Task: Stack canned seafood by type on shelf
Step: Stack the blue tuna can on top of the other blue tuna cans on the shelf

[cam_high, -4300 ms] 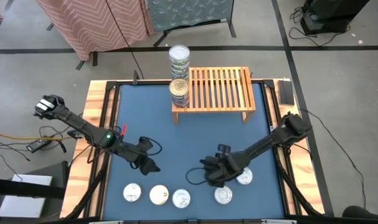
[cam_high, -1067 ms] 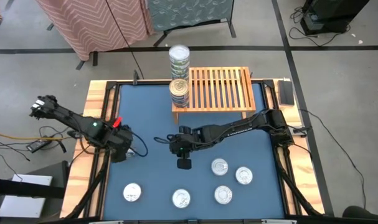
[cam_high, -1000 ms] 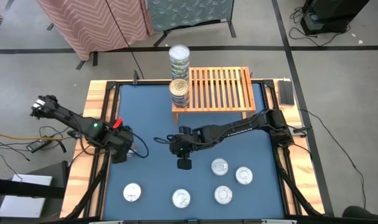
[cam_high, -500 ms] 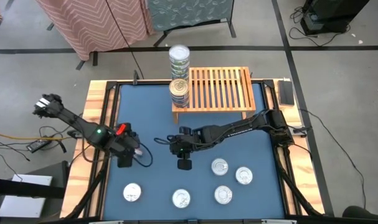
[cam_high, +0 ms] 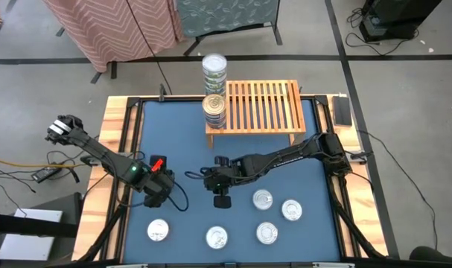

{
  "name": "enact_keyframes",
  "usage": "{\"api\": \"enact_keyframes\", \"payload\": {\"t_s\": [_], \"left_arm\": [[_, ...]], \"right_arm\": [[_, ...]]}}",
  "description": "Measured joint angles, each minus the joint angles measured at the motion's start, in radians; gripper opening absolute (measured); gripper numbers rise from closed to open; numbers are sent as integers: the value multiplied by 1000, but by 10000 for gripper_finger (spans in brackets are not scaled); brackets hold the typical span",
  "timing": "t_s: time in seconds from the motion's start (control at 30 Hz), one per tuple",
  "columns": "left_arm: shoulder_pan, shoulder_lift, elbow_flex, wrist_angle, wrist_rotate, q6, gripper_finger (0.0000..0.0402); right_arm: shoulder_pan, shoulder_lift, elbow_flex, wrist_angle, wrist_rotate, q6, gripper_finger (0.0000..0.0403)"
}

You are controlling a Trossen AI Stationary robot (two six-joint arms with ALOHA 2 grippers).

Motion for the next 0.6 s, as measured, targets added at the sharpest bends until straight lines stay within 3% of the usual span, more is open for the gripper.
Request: {"api": "enact_keyframes", "payload": {"t_s": [0.27, 0.5, 0.6], "left_arm": [[2, 0, -81, 68, 36, -61, 301], [2, 0, -51, 34, 36, -90, 208], [2, -3, -66, 41, 51, -89, 202]], "right_arm": [[18, 0, 0, -18, -3, 29, 116], [33, 0, 0, -45, -3, 53, 116], [42, 0, 0, -56, -3, 71, 116]]}}
